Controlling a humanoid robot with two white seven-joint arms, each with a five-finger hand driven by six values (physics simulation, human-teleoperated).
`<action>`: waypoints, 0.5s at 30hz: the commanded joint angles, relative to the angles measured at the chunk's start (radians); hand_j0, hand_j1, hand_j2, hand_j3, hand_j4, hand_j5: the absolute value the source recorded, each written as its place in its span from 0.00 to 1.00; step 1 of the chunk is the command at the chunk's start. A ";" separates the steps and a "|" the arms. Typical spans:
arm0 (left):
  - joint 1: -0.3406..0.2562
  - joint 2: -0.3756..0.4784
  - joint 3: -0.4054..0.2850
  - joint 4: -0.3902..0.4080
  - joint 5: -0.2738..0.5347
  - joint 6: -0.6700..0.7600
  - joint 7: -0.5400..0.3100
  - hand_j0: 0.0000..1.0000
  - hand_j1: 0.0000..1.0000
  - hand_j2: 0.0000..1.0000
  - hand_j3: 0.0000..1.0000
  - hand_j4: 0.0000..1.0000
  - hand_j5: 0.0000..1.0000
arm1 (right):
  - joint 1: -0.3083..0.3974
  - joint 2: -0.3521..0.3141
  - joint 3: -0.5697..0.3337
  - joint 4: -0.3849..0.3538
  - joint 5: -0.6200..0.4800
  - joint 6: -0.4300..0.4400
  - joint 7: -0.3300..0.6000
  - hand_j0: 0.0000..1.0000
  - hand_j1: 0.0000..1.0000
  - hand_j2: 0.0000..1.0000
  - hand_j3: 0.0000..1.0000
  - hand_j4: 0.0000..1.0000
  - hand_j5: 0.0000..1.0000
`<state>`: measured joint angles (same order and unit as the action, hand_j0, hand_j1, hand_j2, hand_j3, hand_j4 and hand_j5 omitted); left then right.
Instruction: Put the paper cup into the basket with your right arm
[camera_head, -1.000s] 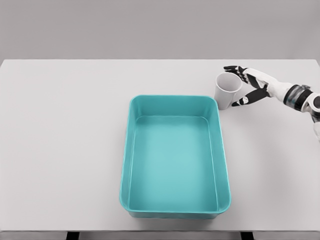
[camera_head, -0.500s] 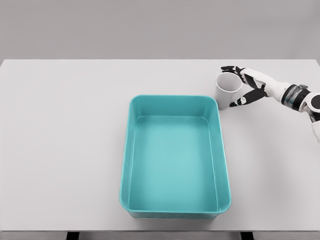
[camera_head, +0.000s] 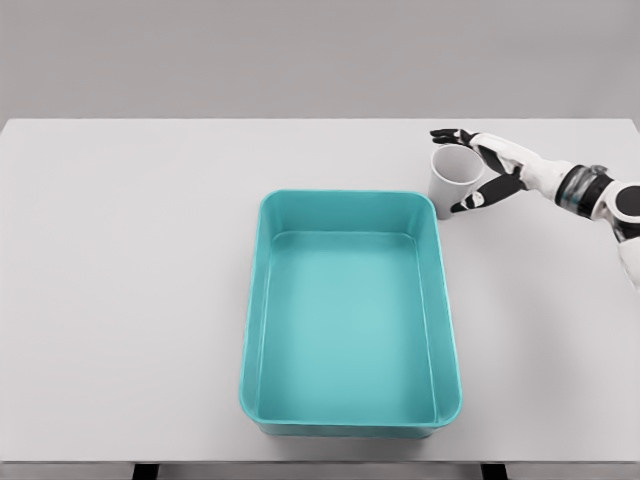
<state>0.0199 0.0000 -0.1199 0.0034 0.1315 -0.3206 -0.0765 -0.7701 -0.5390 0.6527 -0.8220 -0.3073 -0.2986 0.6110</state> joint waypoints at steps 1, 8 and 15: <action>0.000 0.000 0.000 0.000 0.000 0.000 0.000 1.00 1.00 1.00 1.00 1.00 1.00 | 0.000 -0.006 0.007 -0.017 -0.006 0.000 0.000 1.00 1.00 1.00 1.00 1.00 1.00; -0.002 0.000 0.000 0.000 0.000 0.000 0.000 1.00 1.00 1.00 1.00 1.00 1.00 | 0.000 -0.010 0.027 -0.022 -0.006 0.000 0.000 0.96 0.96 0.96 0.96 0.96 0.96; -0.002 0.000 0.000 0.000 0.000 0.000 0.000 1.00 1.00 1.00 1.00 1.00 1.00 | 0.002 -0.012 0.027 -0.020 -0.004 0.004 0.000 0.75 0.75 0.75 0.75 0.75 0.75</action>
<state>0.0184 0.0000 -0.1199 0.0034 0.1315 -0.3206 -0.0765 -0.7685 -0.5503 0.6727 -0.8431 -0.3219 -0.2930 0.6095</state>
